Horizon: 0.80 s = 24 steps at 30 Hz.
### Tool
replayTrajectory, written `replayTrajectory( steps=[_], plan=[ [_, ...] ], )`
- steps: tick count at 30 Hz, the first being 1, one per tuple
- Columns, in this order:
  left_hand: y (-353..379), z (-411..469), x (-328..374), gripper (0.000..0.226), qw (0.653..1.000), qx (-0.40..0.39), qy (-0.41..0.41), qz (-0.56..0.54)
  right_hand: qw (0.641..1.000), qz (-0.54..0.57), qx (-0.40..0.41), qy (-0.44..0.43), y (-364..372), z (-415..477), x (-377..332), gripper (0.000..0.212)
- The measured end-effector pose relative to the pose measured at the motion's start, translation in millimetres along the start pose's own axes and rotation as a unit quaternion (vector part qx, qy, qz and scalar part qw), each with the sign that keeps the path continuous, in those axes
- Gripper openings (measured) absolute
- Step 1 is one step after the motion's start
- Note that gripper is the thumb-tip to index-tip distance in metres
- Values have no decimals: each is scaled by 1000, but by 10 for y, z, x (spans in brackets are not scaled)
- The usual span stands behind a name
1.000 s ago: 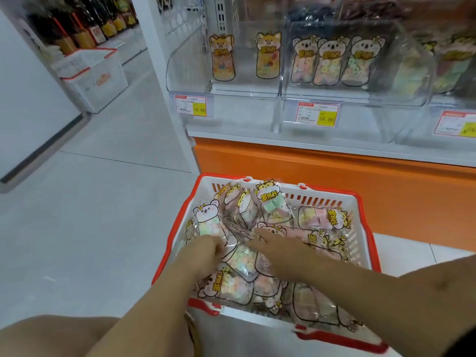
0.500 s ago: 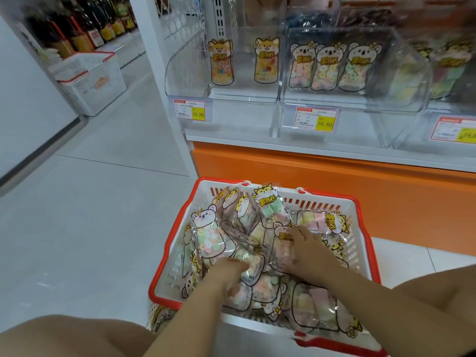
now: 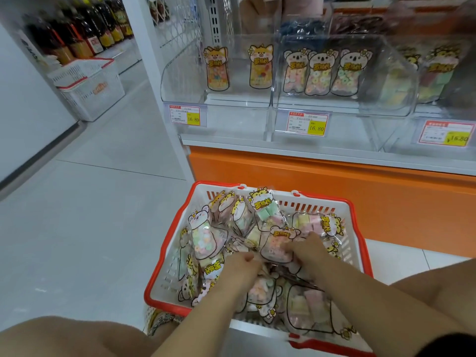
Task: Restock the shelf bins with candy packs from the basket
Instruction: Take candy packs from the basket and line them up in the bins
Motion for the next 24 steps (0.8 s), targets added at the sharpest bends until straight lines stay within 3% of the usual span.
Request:
replayTrajectory(
  steps=[2, 4, 6, 9, 12, 16, 19, 21, 24],
  plan=[
    [-29, -50, 188, 20, 995, 9, 62, 81, 1000, 0, -6, -11, -86, -4, -134, 85],
    [-88, -124, 391, 13, 988, 33, 103, 107, 994, -51, 15, -92, -239, -156, -490, 59],
    [-178, -202, 595, 22, 986, 58, 132, 83, 977, -87, 37, -191, -347, -412, -892, 42],
    [-373, -384, 987, 31, 972, 106, 202, 50, 951, -66, -20, -302, -313, -873, -1303, 33],
    [-490, -635, 1356, 27, 953, 127, 270, 54, 931, -58, -87, -351, -267, -1261, -1469, 27],
    [-587, -969, 1648, 27, 932, 110, 345, 14, 915, 21, -196, -352, -284, -1662, -1673, 33],
    [-586, -1131, 1773, 37, 924, 84, 374, 5, 898, 64, -259, -350, -249, -1783, -1763, 67],
    [-592, -1163, 1788, 43, 924, 60, 375, -47, 896, 85, -254, -355, -268, -1783, -1810, 83],
    [-633, -1172, 1826, 48, 913, 63, 391, -98, 904, 86, -195, -371, -361, -1706, -1878, 70]
  ],
)
Point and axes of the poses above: each hand's wrist, its own z-axis towards the middle knuckle, its own y-axis out of the palm, x = y × z, the point moved 8 cm from there along z, towards the middle knuckle, and after that the axes turned 2 degrees about -y, right-handed, at the moved point
